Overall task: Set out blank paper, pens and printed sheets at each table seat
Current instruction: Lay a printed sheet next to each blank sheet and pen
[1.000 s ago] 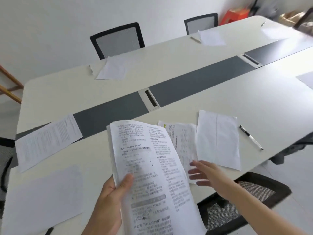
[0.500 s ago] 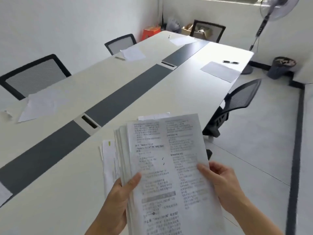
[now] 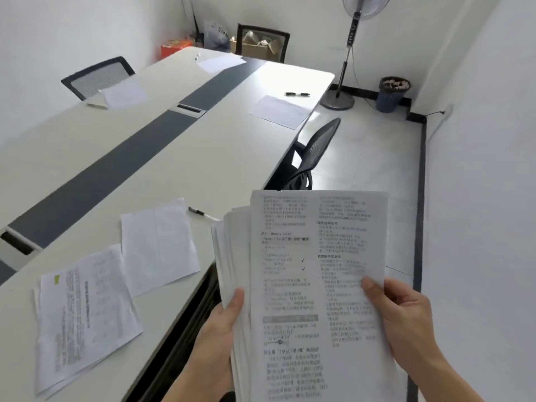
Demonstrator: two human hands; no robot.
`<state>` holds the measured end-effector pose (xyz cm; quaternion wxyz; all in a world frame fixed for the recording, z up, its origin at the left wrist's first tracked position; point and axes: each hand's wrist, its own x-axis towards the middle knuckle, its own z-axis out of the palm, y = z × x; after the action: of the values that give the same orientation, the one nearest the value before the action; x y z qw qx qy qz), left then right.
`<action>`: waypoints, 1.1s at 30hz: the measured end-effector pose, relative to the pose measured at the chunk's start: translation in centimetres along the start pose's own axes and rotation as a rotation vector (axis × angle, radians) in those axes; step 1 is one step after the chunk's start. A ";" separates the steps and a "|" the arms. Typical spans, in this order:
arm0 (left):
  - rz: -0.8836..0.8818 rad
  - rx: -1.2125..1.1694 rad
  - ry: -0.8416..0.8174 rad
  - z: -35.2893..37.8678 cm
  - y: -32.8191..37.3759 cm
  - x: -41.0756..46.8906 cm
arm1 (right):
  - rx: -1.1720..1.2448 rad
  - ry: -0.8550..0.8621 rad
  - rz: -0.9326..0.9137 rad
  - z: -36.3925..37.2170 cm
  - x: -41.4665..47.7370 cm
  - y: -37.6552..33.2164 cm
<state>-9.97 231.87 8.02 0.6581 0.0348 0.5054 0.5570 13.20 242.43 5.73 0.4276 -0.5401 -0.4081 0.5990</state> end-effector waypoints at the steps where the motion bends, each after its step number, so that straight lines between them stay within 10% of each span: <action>1: 0.001 0.015 0.008 0.9 -0.1 0.6 | 0.005 0.017 -0.005 -0.7 0.7 -0.2; 20: 0.107 0.243 -0.013 13.5 13.4 23.2 | 0.243 0.218 0.052 -0.7 25.8 -6.7; 33: 0.120 0.159 0.180 18.7 21.6 38.4 | -0.073 0.164 0.136 -1.9 46.4 -10.1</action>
<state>-16.89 279.20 6.25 0.5707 0.0672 0.6020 0.5544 13.50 289.77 1.31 0.3980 -0.6288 -0.3557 0.5654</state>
